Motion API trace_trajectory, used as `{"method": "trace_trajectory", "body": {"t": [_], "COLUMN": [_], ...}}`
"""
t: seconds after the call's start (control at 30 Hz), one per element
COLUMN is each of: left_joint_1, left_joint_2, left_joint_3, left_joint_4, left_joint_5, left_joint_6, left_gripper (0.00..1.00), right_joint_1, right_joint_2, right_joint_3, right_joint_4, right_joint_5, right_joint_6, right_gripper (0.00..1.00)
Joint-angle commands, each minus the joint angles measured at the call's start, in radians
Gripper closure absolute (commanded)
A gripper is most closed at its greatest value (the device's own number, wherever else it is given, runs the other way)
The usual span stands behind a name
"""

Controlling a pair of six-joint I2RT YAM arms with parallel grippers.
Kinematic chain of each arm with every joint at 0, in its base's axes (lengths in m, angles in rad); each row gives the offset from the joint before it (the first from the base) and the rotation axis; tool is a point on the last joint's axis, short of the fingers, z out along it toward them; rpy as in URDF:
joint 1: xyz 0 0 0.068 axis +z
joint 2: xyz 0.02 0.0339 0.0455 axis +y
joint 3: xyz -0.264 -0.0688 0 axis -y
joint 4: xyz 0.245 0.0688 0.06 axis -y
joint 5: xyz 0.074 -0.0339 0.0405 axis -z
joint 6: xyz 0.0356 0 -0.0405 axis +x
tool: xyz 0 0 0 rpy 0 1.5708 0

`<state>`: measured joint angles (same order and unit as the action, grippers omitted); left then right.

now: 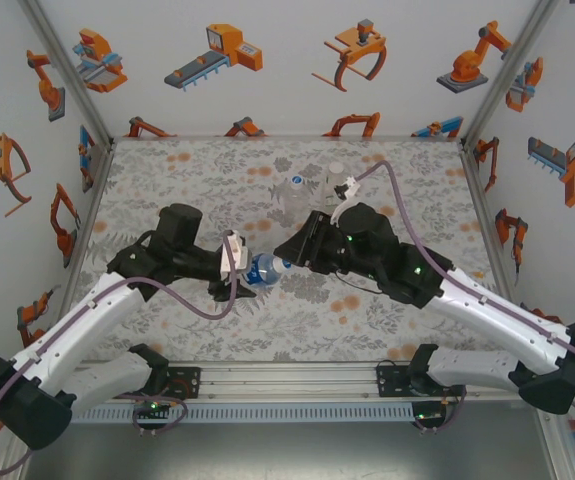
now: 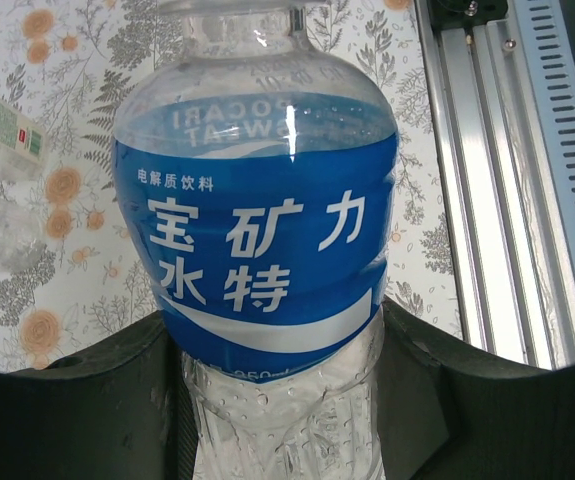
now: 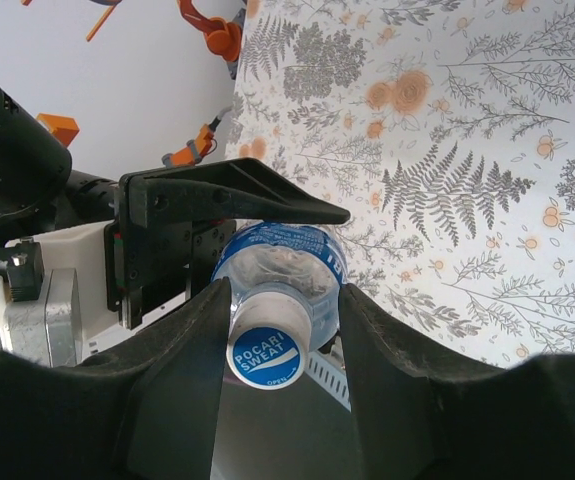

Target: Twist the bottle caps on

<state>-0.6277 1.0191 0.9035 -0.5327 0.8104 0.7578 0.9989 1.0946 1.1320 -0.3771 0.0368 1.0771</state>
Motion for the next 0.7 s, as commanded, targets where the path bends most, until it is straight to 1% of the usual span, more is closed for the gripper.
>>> {"method": "trace_trajectory", "body": {"t": [0.0,0.23,0.4,0.5,0.57,0.6,0.63,0.67], "left_joint_1": [0.001,0.002,0.006,0.006,0.007,0.007,0.007,0.007], "left_joint_2": [0.004,0.012,0.014,0.015,0.011,0.009,0.006,0.003], "left_joint_3": [0.036,0.038,0.039,0.040,0.038,0.037,0.033,0.033], "left_joint_4": [0.013,0.030,0.036,0.037,0.038,0.038,0.037,0.038], "left_joint_5": [0.006,-0.025,-0.028,-0.027,-0.025,-0.024,-0.024,-0.024], "left_joint_6": [-0.025,-0.058,-0.069,-0.072,-0.068,-0.065,-0.062,-0.062], "left_gripper": [1.00,1.00,0.98,0.96,0.95,0.93,0.89,0.82], "right_joint_1": [-0.002,-0.002,-0.003,-0.005,-0.008,-0.011,-0.014,-0.017], "right_joint_2": [0.006,0.008,0.010,0.014,0.014,0.013,0.013,0.010], "right_joint_3": [-0.014,-0.021,-0.026,-0.026,-0.028,-0.029,-0.032,-0.034], "right_joint_4": [0.021,0.024,0.026,0.028,0.028,0.028,0.028,0.028], "right_joint_5": [-0.018,-0.023,-0.020,-0.019,-0.017,-0.015,-0.014,-0.011], "right_joint_6": [0.013,0.027,0.029,0.028,0.021,0.018,0.015,0.011], "right_gripper": [0.56,0.56,0.56,0.58,0.63,0.65,0.68,0.70]}}
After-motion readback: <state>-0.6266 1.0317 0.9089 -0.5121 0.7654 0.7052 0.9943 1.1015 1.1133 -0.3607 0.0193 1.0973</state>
